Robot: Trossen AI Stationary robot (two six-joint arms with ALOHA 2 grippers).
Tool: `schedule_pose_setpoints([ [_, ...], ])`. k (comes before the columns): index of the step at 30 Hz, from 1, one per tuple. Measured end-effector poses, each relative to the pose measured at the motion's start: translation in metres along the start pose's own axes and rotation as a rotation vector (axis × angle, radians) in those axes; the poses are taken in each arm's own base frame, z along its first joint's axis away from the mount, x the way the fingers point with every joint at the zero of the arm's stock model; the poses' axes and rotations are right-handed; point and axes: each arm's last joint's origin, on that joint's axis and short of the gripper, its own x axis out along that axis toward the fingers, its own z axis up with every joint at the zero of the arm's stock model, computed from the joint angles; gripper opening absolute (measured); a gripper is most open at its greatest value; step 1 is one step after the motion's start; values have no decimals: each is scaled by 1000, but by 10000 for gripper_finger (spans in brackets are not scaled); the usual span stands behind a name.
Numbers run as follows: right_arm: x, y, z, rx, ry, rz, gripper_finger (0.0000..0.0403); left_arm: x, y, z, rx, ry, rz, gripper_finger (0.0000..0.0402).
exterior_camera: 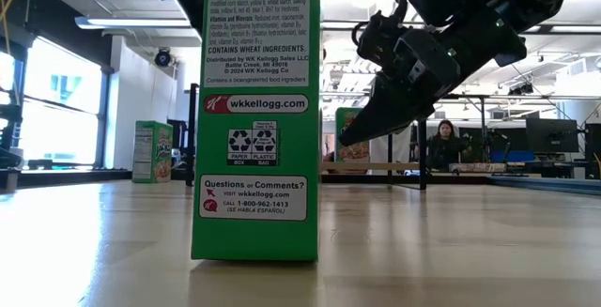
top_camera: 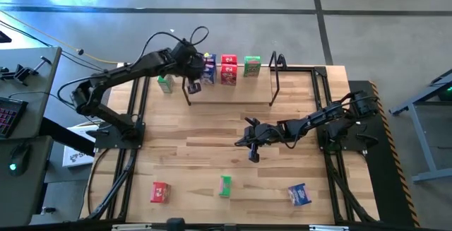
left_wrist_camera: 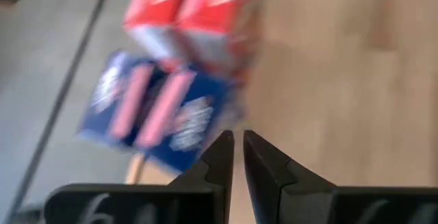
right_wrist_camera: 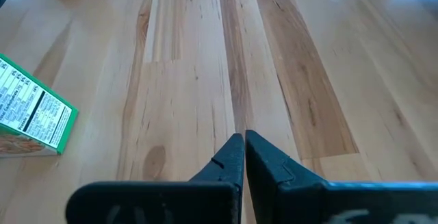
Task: Stack cereal on shelf
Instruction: Put the top blue cereal box on the shelf aligned with the other blue cereal box
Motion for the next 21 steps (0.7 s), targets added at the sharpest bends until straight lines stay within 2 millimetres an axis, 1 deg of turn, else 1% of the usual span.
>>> schedule_pose_setpoints([
  [2,0,0,0,-1,0,0,4,8,-7,0,27,-18,-44,22],
  [5,0,0,0,-1,2,-2,4,27,-16,-3,44,5,-61,17],
  [8,0,0,0,-1,2,-2,4,40,-20,-2,55,-15,-35,15],
  [11,0,0,0,-1,2,-3,4,50,-20,-4,56,3,9,15],
  [21,0,0,0,1,0,-11,4,54,-14,2,9,-71,74,15],
])
